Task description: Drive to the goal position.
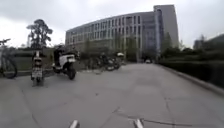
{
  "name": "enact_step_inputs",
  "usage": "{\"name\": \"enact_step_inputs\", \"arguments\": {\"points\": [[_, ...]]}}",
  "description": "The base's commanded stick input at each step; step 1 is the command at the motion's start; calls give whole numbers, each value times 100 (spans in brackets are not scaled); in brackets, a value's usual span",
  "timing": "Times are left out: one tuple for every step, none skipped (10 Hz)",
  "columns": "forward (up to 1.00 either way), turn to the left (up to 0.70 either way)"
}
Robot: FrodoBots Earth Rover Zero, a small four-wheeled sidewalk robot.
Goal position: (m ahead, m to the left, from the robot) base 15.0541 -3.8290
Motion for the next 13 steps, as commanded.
{"name": "enact_step_inputs", "arguments": {"points": [[85, -34], [85, -34], [85, -34], [85, -34], [85, -31], [85, 0], [85, 0], [85, 0], [85, 0], [85, 0], [85, 0], [85, 0], [85, 0]]}}
